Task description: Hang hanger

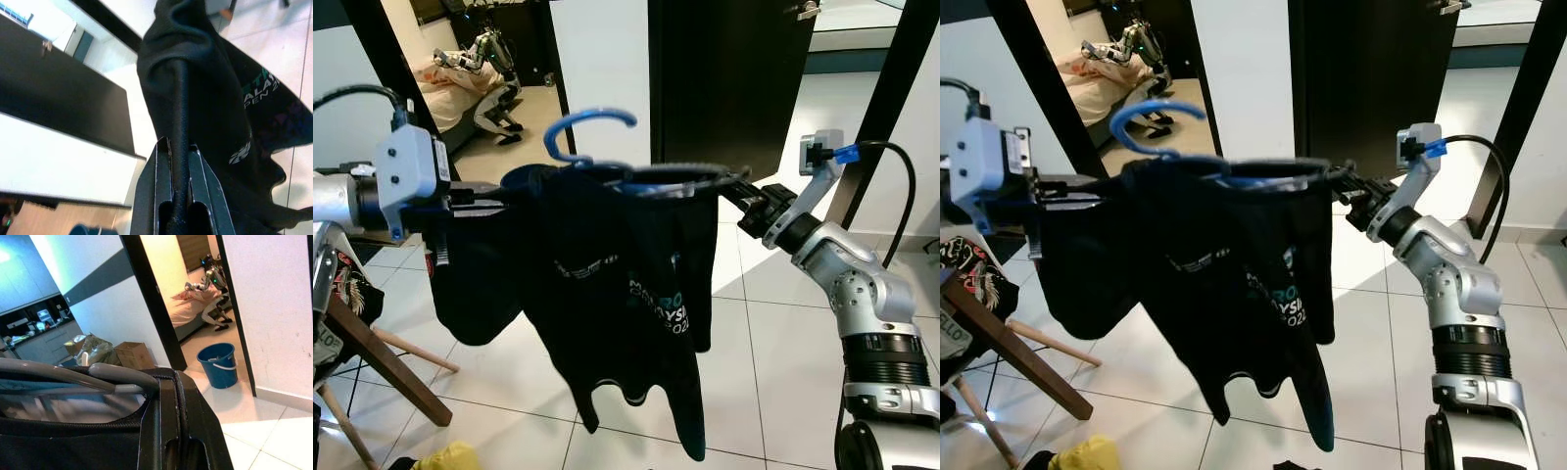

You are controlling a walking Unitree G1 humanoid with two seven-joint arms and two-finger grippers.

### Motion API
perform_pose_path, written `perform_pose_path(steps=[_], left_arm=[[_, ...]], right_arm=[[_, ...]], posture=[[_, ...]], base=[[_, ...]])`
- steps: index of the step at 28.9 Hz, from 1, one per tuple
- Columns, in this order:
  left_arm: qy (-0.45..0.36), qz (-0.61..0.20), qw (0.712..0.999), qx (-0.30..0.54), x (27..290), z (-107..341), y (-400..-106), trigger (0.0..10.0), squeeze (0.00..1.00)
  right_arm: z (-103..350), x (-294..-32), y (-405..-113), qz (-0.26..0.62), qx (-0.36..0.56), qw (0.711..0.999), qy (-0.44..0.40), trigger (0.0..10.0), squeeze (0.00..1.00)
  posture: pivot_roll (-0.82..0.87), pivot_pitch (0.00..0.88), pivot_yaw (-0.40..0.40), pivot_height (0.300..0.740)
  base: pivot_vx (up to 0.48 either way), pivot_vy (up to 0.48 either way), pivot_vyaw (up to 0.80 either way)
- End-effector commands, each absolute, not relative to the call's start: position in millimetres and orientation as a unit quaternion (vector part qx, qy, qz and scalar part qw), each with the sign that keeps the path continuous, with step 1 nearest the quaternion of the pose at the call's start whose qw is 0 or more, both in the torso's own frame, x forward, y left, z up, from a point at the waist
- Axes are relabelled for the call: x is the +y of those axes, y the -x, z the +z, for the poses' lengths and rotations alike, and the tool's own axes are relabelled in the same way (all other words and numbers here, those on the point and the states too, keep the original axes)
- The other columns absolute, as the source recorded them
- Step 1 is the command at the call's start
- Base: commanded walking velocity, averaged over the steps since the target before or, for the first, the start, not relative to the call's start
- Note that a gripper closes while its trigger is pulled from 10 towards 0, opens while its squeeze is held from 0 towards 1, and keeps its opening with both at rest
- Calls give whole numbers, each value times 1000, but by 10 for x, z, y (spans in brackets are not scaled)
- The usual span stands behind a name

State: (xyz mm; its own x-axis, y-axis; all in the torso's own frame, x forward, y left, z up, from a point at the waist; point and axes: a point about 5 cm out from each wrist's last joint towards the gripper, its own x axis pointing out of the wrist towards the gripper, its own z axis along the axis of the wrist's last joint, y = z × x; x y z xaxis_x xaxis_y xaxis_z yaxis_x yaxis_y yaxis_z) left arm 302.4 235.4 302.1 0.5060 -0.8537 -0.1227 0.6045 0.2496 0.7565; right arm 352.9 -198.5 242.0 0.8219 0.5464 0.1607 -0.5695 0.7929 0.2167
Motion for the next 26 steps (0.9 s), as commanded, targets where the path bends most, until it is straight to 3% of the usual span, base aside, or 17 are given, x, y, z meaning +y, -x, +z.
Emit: perform_pose_path(steps=[1,12,19,20,26], left_arm=[[-432,-438,776,-141,2464,3057,-3002,0,0],[-472,-364,795,-112,2625,3061,-3065,0,0],[-491,-381,778,-96,2663,3065,-2998,0,0],[-507,-401,759,-77,2639,3054,-2971,0,0],[-510,-401,757,-76,2587,3048,-2993,0,0]], right_arm=[[2399,-1939,-3541,302,-32,945,-122,0,0],[2368,-1943,-3546,302,-25,946,-116,0,0],[2352,-1954,-3550,300,-21,947,-114,0,0],[2342,-1940,-3556,301,-20,947,-113,0,0],[2342,-1898,-3555,305,-23,945,-116,0,0]], posture=[[-45,0,46,740],[-45,0,47,740],[-40,0,46,740],[-37,0,46,740],[-37,0,46,740]], base=[[0,0,0],[0,0,0],[0,0,0],[0,0,0],[0,0,0]])
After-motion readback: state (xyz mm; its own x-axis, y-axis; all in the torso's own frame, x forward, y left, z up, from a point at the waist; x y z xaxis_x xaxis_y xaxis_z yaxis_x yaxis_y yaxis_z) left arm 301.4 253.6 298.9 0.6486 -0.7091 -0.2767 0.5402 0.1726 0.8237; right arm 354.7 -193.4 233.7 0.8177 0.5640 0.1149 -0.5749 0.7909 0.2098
